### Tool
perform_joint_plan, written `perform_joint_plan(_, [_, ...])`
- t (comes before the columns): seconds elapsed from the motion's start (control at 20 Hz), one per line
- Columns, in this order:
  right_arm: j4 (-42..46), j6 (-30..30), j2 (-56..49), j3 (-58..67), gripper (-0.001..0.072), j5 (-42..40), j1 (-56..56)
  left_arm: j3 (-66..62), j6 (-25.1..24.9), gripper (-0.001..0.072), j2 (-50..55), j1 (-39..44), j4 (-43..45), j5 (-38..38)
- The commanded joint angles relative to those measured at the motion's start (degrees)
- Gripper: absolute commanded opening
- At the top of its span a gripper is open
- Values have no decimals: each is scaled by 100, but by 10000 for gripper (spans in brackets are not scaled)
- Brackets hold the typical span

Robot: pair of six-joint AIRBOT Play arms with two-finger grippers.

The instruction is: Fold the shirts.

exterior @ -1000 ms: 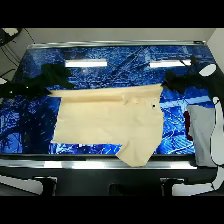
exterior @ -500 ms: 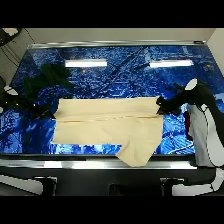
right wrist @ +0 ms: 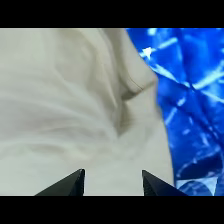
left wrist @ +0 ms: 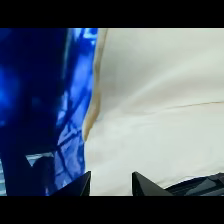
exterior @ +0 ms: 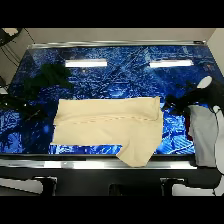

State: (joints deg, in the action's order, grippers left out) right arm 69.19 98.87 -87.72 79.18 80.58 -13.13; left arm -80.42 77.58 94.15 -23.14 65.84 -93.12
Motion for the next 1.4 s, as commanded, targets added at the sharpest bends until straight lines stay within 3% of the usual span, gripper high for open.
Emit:
perform_joint_plan(0.0, [306,-249,439,-339,467,675,-382,772,-9,344,-553,-334,527,-20])
perform_joint_plan(0.15, [431,-385,892,-1169,467,404,-380,2505,-181,344,-1117,-514,391,699])
perform_joint_plan(0.25, [389,-507,1043,-1506,467,330,-382,3191,-551,344,-1246,-525,85,935])
perform_joint_plan(0.8, [350,-662,1080,-1606,442,538,-380,3539,-358,342,-1235,-522,-205,1390])
perform_joint_plan(0.9, [352,-708,1086,-1606,442,634,-380,3580,-332,315,-1237,-525,-267,1445])
perform_joint_plan(0.95, [348,-721,1130,-1659,443,627,-380,3613,-302,134,-1237,-525,-264,1460])
perform_joint_plan(1.0, [350,-728,1226,-1801,446,588,-380,3624,-306,28,-1237,-522,-267,1464])
perform_joint_plan(1.1, [317,-833,1563,-2457,504,492,-380,3628,-374,27,-1244,-525,-271,1475])
perform_joint_plan(1.35, [-879,-1102,2562,-4553,501,-632,-341,3628,-522,26,-1244,-525,-282,1471])
